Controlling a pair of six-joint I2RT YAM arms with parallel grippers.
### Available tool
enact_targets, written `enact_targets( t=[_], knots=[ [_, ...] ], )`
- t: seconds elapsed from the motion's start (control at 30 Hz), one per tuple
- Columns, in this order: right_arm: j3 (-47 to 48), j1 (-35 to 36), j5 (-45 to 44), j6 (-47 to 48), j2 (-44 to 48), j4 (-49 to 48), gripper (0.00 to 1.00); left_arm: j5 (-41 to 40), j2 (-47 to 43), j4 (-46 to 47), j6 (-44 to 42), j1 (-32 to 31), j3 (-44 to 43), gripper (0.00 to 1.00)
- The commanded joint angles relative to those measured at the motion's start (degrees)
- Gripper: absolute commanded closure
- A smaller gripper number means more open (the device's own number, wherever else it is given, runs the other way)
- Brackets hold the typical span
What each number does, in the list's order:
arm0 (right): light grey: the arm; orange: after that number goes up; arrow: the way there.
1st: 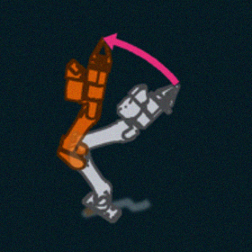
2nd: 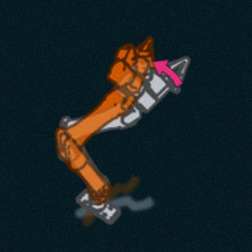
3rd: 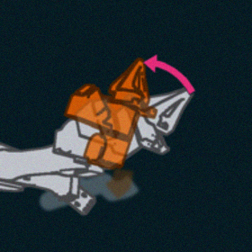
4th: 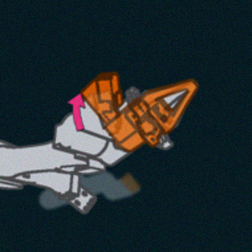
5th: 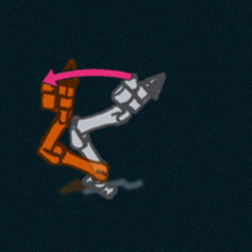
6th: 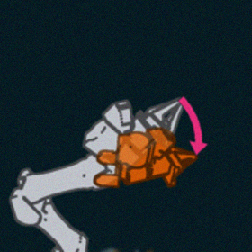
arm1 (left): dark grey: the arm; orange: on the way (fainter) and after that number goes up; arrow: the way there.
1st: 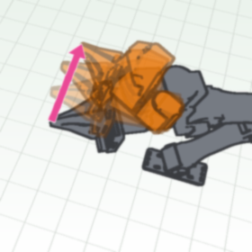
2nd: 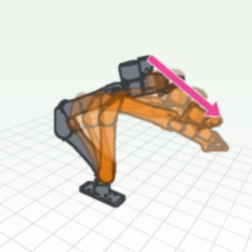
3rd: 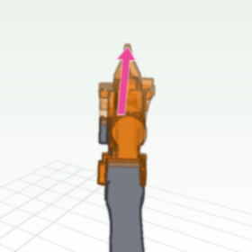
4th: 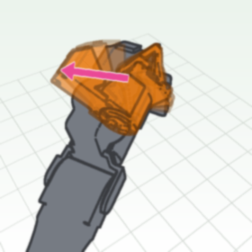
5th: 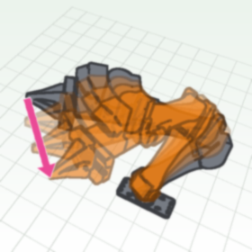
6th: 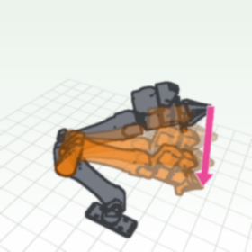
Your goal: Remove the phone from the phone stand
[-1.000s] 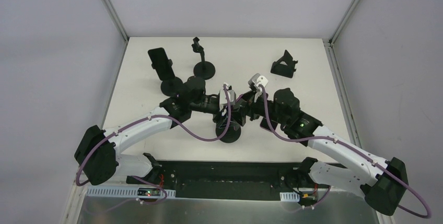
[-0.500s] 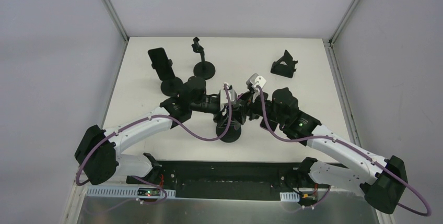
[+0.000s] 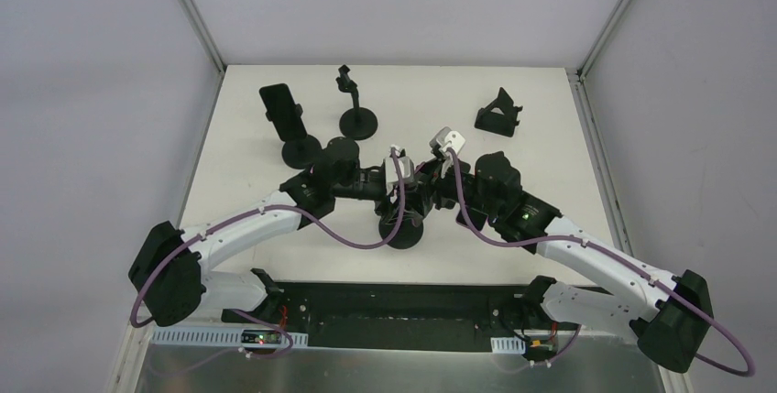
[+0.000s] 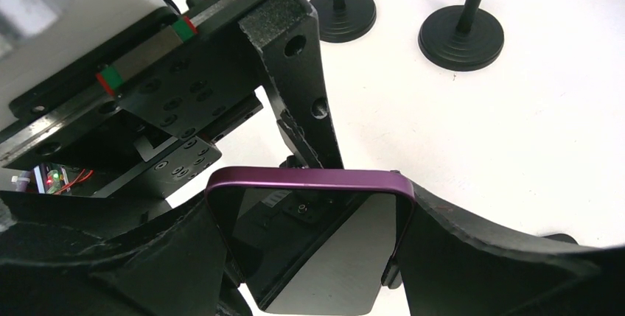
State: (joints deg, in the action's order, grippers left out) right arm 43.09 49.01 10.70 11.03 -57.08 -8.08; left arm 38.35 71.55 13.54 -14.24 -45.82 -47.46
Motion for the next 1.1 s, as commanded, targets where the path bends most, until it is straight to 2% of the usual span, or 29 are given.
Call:
enact_targets(
  t=[0.0, 0.2, 0.6, 0.7, 1.07],
  knots=[
    [1.91, 0.49, -2.86, -2.72, -0.37, 1.31, 1.00, -8.23, -1.19, 9.64, 1.99, 0.47, 2.56, 1.00],
    [2.08, 0.53, -3.14, -2.87, -0.22, 1.60, 1.00, -7.97, -1.19, 15.98, 4.48, 0.47, 5.52, 1.00],
    [3.36, 0.38, -3.74, -3.27, -0.83, 4.67, 1.00, -6.41, -0.94, 16.27, 4.65, 0.47, 5.73, 1.00],
    [1.58, 0.36, -5.69, -3.24, 0.58, 2.68, 1.00, -5.82, -0.91, 16.26, 4.74, 0.47, 5.87, 1.00],
    [1.15, -3.93, -8.36, -1.60, 2.26, 5.00, 1.00, -3.68, -1.19, 16.25, 4.39, 0.56, 6.51, 1.00]
  ],
)
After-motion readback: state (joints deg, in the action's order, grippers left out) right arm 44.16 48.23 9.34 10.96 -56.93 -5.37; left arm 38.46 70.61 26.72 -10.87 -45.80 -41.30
